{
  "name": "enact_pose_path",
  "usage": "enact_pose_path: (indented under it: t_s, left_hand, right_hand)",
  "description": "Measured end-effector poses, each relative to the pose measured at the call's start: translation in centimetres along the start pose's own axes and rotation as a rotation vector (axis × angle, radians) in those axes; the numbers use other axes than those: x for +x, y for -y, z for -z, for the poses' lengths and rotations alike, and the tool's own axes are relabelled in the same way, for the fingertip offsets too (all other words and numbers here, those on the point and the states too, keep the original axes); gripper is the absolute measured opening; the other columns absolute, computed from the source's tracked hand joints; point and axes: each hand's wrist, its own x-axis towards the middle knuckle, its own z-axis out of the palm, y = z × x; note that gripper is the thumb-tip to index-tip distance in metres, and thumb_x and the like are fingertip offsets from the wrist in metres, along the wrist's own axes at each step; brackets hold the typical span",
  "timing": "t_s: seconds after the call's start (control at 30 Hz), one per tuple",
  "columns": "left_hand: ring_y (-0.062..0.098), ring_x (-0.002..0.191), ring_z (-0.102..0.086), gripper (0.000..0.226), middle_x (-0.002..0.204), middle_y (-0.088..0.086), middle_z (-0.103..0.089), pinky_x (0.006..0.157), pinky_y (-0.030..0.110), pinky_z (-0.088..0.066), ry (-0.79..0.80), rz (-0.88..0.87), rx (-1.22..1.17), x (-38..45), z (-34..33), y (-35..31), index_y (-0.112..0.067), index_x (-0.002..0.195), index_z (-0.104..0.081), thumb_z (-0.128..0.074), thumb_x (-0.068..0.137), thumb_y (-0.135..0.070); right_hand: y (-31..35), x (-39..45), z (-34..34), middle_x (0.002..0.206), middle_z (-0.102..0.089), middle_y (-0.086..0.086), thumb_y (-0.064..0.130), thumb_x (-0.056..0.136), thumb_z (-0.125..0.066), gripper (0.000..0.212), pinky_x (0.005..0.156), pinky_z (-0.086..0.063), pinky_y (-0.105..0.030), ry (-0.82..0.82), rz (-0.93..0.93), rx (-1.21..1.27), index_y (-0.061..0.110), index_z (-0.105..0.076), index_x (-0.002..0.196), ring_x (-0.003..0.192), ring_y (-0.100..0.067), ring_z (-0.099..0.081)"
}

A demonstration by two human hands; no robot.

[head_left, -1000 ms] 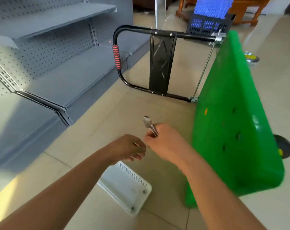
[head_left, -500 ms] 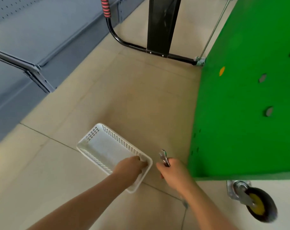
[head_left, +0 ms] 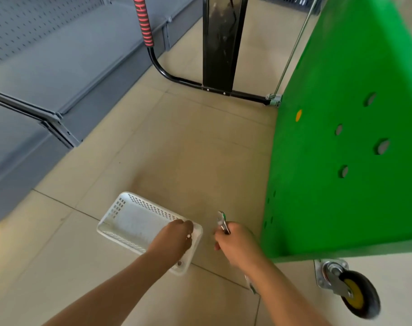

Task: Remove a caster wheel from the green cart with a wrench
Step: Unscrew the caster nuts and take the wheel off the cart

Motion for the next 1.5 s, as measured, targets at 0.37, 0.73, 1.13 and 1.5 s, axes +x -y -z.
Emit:
enact_pose_path:
  t_s: [0.37,0.73,1.13,1.5]
  left_hand:
    - [0.003,0.081,-0.068,0.023,0.086,-0.016,-0.073,0.076,0.017,-0.053,-0.636,-0.145,-0.466,-4.1,22.0,-9.3,-0.028,0.094,-0.077,-0.083,0.079,-0.013]
    - [-0.002,0.089,-0.064,0.017,0.092,-0.014,-0.071,0.08,0.006,-0.046,-0.859,-0.621,-0.423,-4.0,33.0,-24.0,-0.02,0.098,-0.079,-0.083,0.082,-0.014]
    - [0.008,0.098,-0.069,0.03,0.109,-0.013,-0.068,0.084,0.034,-0.059,-0.078,-0.166,-0.722,-2.3,27.4,-31.1,-0.035,0.118,-0.06,-0.066,0.092,-0.049]
    - [0.028,0.108,-0.07,0.077,0.11,0.011,-0.075,0.085,0.051,-0.058,0.355,0.157,-0.836,-3.3,25.8,-29.4,-0.027,0.125,-0.062,-0.063,0.065,-0.075]
  right_hand:
    - [17.0,-6.1,10.6,0.039,-0.035,0.011,0.011,0.088,-0.06,0.019,0.045,-0.027,-0.025,-0.069,0.222,0.382,0.011,-0.065,0.07,0.041,-0.014,-0.032]
    - [20.1,-15.5,29.0,0.057,-0.05,0.001,0.005,0.092,-0.07,0.008,0.035,-0.023,-0.018,-0.061,0.382,0.738,0.009,-0.07,0.099,0.038,-0.004,-0.03]
    - [6.6,-16.5,32.3,0.091,-0.069,-0.019,0.005,0.093,-0.068,0.015,0.035,-0.022,-0.02,-0.191,0.235,0.924,0.003,-0.071,0.107,0.041,-0.007,-0.028]
    - [0.6,-13.9,25.3,0.061,-0.066,0.012,0.019,0.09,-0.074,0.011,0.044,-0.035,-0.012,-0.333,0.166,0.743,0.027,-0.078,0.095,0.042,0.004,-0.05]
